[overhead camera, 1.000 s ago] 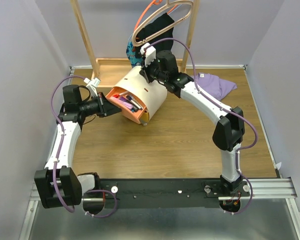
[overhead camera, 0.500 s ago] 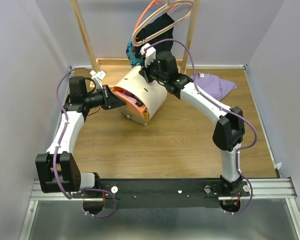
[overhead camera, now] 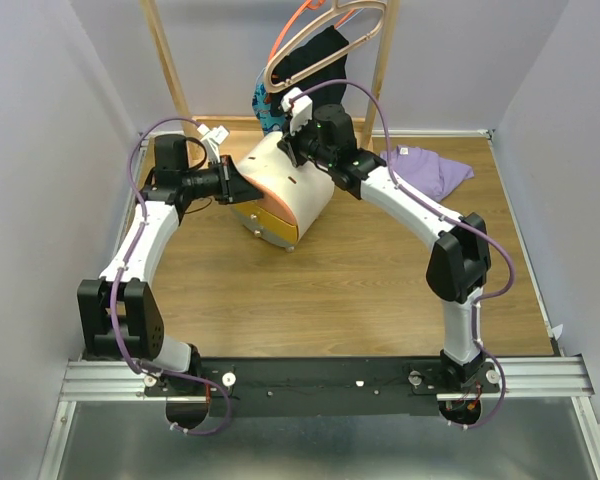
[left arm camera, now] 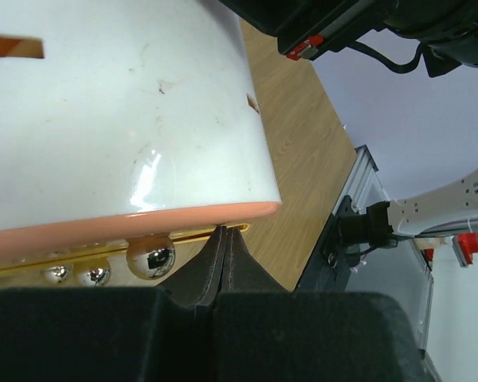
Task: Sort the stationery into containers
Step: Close the drawer in the storage box.
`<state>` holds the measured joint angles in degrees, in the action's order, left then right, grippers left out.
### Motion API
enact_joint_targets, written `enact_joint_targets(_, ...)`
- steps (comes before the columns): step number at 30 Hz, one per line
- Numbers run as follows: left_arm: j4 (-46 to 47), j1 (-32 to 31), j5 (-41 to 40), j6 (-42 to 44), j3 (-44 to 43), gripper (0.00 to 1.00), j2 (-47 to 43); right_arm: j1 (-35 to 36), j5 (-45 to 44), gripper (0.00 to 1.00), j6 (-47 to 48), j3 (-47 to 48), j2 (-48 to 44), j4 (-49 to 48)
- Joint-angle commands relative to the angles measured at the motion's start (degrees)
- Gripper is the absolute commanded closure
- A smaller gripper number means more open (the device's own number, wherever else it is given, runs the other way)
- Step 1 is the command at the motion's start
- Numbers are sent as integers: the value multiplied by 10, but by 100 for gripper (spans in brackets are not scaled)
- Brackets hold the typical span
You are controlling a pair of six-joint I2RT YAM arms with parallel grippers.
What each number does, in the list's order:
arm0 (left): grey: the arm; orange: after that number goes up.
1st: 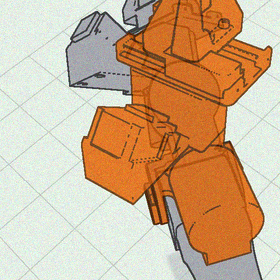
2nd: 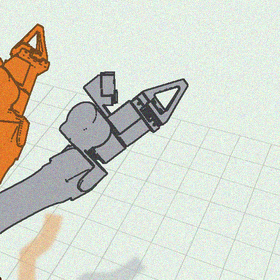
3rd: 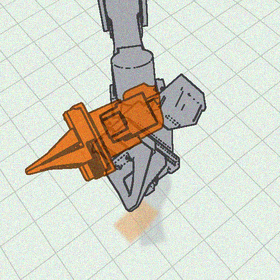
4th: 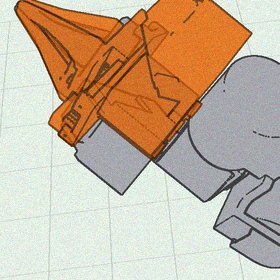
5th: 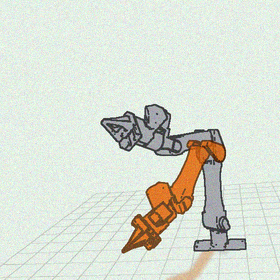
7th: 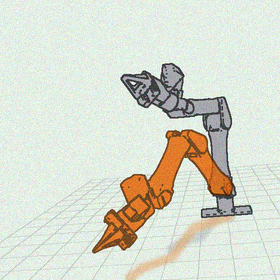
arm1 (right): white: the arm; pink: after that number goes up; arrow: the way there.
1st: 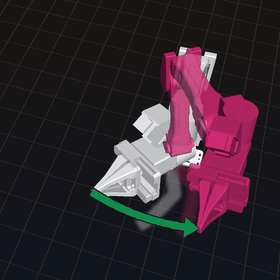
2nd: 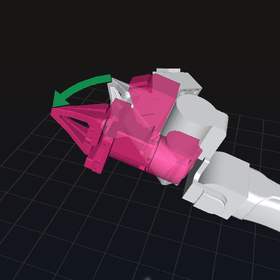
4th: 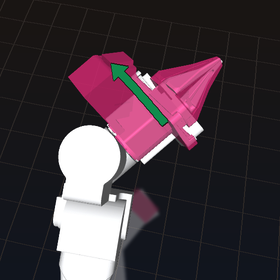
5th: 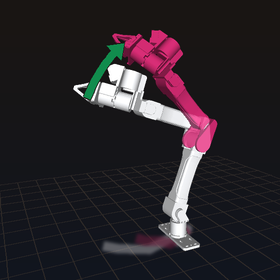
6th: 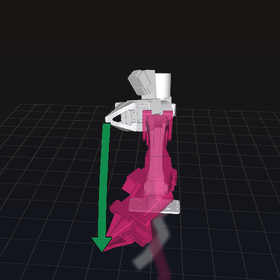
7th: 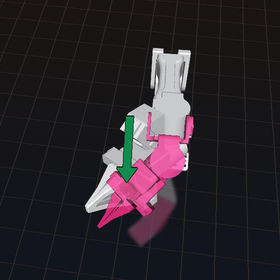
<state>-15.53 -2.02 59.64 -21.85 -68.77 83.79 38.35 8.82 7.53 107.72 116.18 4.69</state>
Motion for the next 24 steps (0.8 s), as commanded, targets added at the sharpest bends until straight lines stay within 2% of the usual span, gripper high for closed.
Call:
enact_joint_targets(1,-33,-4,5,38,-37,100,-1,1,1,99,0,-29,3,75)
enact_joint_targets(4,-141,1,24,118,-95,100,-9,1,-18,99,-2,-30,-18,77)
enact_joint_targets(5,-226,4,41,145,-118,100,-14,1,-27,99,-2,-34,-30,76)
enact_joint_targets(6,-265,10,50,199,-161,100,-15,1,-37,99,0,-40,-41,74)
enact_joint_targets(8,-324,37,50,216,-188,100,-27,1,-66,99,-1,-66,-80,71)
enact_joint_targets(12,-258,84,11,190,-166,100,-35,0,-107,99,-14,-128,-147,64)
enact_joint_targets(17,-150,107,-50,152,-155,100,28,-2,-129,99,-24,-210,-193,76)
enact_joint_targets(20,-138,107,-91,166,-184,100,88,-13,-131,99,-28,-234,-202,84)
enact_joint_targets(24,-168,112,-123,212,-278,100,167,-44,-130,99,-41,-251,-202,91)
